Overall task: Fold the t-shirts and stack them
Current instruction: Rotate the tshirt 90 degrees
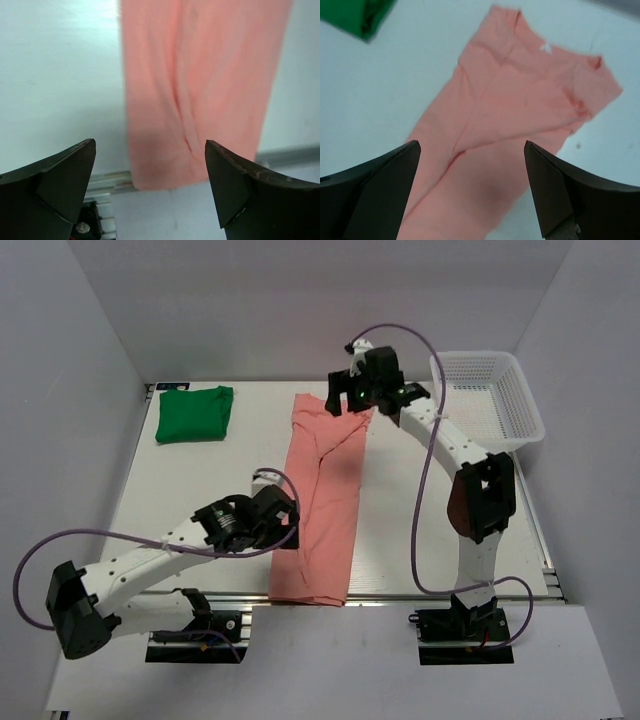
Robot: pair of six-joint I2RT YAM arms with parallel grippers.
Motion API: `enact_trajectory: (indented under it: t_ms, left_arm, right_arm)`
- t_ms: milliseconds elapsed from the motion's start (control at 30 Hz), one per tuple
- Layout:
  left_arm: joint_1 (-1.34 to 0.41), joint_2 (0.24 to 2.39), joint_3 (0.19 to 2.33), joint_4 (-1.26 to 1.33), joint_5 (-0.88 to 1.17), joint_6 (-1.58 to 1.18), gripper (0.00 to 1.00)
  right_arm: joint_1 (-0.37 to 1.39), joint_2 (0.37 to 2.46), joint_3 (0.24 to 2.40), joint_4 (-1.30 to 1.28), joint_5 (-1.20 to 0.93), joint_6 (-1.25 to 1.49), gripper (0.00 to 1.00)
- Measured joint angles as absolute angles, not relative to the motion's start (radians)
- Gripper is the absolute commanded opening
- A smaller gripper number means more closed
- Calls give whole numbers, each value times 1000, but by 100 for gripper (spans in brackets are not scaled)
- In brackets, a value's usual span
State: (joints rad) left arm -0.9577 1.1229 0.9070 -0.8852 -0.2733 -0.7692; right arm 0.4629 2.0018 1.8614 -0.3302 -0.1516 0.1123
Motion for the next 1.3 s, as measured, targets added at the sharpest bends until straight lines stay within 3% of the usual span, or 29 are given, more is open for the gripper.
enact_trajectory:
  t_ms: [200,367,667,1000,1300]
  left_arm:
    - [-860,1018,906,-926,-532,-864,100]
    - [-809,920,847,-896,-633,-903,100]
    - [-775,981,702,-889,-604,-952,100]
    - [-771,933,696,-881,-587,-952,100]
    - [-771,919,696,-881,-586,-952,100]
  right_arm:
    - [634,1946,1551,-395,9,138,90]
    - [797,1991,1495,-484,114,179,90]
    - [913,2009,1520,-496,223,261,90]
    - [1001,2019,1505,-518,309,324,90]
    - [992,1958,1345,-496,371,412,90]
